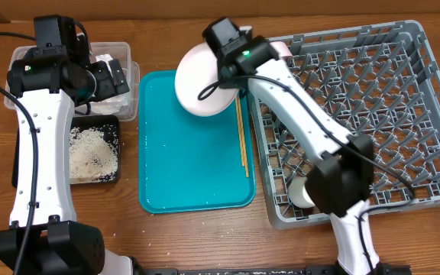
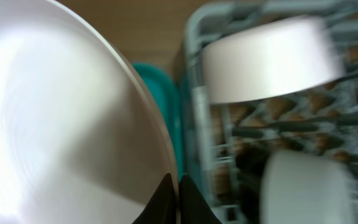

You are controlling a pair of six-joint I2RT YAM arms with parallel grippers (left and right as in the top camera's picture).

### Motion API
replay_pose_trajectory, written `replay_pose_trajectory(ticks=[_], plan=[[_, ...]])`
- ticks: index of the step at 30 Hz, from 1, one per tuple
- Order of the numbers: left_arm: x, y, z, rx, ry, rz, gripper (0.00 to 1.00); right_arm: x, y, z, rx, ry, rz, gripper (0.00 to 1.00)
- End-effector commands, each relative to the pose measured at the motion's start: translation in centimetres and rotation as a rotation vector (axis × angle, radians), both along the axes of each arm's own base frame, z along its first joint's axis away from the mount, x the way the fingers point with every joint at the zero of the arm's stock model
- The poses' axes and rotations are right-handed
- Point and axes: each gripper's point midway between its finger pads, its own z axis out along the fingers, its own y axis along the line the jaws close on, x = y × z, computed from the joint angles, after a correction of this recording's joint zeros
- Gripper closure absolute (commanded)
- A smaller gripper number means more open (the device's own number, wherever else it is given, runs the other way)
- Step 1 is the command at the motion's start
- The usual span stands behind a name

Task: Sort waste into correct bins and load items into the dishwasher
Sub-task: 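Lift the pink plate and carry it over the dish rack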

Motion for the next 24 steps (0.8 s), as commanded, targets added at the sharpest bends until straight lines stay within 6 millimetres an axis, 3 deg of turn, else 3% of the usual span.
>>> replay_pose_trajectory(ticks=[1,6,13,18,24], plan=[[0.0,0.0,0.9,0.0,-0.023,0.012,0.0,0.3,-4.6,8.5,-0.108,-0.213,-0.105,0.96],[0.0,0.0,0.9,0.0,-0.023,0.012,0.0,-1.6,-9.6,14.0,-0.265,-0.328,-0.215,0.96],[0.0,0.0,0.9,0.0,-0.023,0.012,0.0,-4.3,-16.3,18.9,-0.635,-0.423,-0.369,0.96],[0.0,0.0,0.9,0.0,-0.023,0.012,0.0,-4.8,-20.4,19.0,-0.737,-0.375,-0.446,0.96],[0.0,0.0,0.9,0.0,-0.023,0.012,0.0,-6.4,-23.6,17.8,-0.756,-0.291,-0.524,0.96]])
